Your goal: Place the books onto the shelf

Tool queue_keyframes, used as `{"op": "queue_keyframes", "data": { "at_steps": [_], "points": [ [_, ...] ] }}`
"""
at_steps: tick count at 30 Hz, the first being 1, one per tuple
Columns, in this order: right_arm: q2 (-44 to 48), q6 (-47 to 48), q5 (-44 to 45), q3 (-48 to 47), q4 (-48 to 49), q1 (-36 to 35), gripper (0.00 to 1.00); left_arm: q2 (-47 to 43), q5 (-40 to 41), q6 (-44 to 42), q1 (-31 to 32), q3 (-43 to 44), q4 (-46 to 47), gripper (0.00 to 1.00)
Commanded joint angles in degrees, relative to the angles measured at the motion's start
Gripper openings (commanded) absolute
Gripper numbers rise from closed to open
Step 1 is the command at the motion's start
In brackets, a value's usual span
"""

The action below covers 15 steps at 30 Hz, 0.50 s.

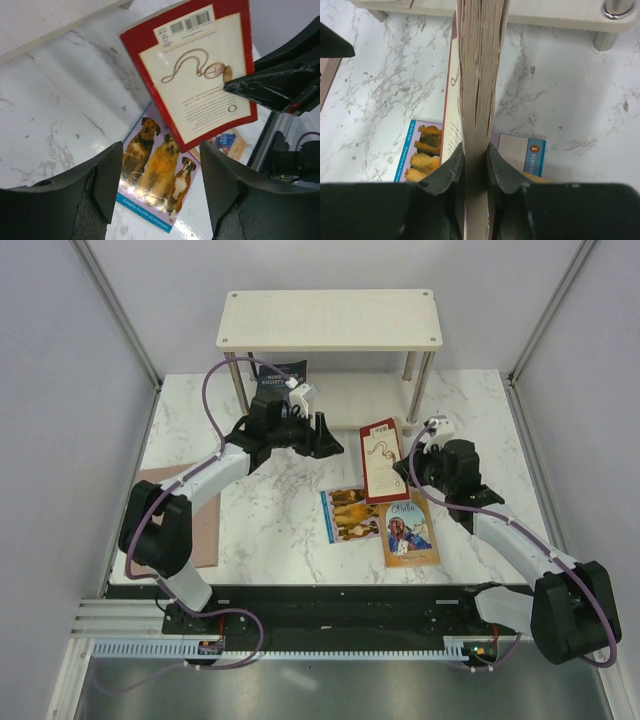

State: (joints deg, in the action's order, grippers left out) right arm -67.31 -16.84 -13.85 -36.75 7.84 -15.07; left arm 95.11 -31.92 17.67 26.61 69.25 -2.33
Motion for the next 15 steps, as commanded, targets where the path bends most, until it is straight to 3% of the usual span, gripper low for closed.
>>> {"op": "queue_keyframes", "data": {
  "at_steps": [1, 6, 15],
  "points": [
    [4.1, 3.3, -1.3, -1.3, 4.8, -1.7, 0.0, -0.5, -14.9, 5.8, -1.7, -2.3, 11.4, 0.71],
    [2.4, 0.2, -8.8, -1.3, 9.1, -1.7, 0.0, -1.7, -17.4, 6.3, -2.1, -9.0, 21.0, 0.73],
    [-1.0, -1.9, -17.3, -4.6, 13.4, -1.6, 0.0, -1.9, -14.9, 8.9, -2.1, -18.0, 34.1, 0.76]
  ]
}}
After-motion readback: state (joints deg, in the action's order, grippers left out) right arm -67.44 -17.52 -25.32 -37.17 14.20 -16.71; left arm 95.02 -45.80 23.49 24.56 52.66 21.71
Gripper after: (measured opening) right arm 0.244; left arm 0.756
